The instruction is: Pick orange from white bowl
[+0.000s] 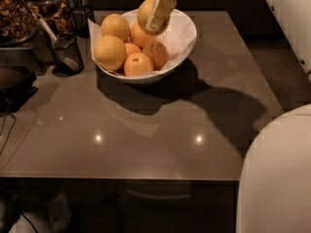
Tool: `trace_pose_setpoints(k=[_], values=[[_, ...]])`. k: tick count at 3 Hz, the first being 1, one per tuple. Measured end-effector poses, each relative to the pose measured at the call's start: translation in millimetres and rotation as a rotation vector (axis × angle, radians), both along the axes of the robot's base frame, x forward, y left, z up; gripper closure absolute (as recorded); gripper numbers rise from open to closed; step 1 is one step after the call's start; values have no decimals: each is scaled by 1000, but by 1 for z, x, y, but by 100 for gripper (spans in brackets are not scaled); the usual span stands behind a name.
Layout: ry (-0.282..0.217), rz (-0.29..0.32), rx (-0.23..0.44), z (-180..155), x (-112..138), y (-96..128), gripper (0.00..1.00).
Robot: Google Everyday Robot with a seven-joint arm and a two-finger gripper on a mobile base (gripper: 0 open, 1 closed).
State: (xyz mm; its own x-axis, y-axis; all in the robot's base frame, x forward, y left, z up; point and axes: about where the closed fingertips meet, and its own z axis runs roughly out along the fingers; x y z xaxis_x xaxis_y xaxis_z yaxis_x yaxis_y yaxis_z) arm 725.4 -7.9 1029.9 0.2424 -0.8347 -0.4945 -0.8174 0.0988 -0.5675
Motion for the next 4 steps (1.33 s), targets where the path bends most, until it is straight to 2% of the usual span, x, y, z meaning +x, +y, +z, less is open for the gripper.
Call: trace_pose_setpoints(k=[1,2,3,4], values=[[7,1,-2,0,1,3,100],[3,-37,30,16,-22,-3,100],[-3,-81,37,23,-57,-6,100],[12,-75,25,15,-61,-3,81]])
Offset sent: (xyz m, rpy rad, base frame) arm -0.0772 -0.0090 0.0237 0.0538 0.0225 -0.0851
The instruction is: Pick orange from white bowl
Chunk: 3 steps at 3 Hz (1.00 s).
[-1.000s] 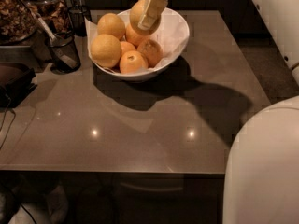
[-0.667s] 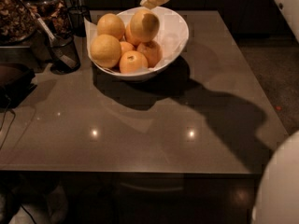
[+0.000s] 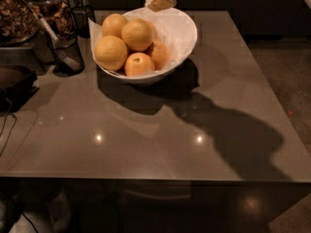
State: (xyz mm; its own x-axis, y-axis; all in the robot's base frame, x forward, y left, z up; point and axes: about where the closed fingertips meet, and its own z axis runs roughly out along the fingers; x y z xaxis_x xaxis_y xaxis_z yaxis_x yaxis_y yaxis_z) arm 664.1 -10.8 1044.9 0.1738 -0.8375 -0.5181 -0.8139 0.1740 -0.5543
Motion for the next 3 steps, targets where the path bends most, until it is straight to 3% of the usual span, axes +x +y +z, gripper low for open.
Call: trace_pose_setpoints(k=[3], values=[[0,0,0,0,0,0,11]])
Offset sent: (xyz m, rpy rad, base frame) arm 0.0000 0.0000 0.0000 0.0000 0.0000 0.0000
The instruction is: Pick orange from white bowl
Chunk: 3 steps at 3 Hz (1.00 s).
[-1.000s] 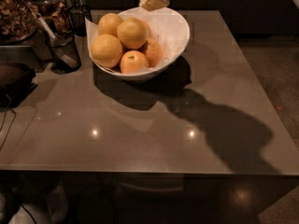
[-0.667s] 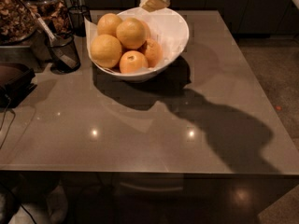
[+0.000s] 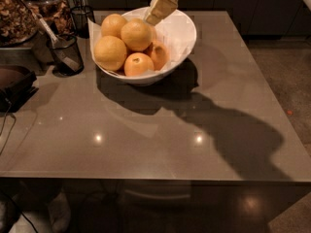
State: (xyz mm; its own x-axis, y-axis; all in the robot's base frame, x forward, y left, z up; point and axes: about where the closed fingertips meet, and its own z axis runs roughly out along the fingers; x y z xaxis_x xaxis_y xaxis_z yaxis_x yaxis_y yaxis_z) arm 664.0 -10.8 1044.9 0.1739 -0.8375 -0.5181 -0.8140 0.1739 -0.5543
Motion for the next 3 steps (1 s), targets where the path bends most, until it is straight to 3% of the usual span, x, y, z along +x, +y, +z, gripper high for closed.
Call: trace_pose_setpoints(k=[1,2,3], values=[[0,0,0,0,0,0,0],[-1,-1,-1,0,0,0,0],[28,-51,-14,-4,13,4,0]])
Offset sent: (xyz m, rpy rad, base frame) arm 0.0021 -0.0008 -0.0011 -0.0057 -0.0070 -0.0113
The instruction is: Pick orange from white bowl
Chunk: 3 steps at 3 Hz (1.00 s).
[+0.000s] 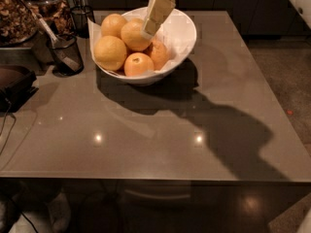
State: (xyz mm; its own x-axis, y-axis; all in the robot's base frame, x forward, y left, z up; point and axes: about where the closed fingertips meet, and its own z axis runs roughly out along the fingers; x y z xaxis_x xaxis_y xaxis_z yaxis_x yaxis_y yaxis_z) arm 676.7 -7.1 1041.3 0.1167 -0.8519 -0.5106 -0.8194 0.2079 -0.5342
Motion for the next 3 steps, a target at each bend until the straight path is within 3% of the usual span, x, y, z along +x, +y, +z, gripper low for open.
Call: trace_pose_setpoints(k=[1,2,3], values=[[38,-43,-11,-6,13,3,0],[89,-66,-12,-16,21,6,19],[137,-67,-13,-28,25,11,29]])
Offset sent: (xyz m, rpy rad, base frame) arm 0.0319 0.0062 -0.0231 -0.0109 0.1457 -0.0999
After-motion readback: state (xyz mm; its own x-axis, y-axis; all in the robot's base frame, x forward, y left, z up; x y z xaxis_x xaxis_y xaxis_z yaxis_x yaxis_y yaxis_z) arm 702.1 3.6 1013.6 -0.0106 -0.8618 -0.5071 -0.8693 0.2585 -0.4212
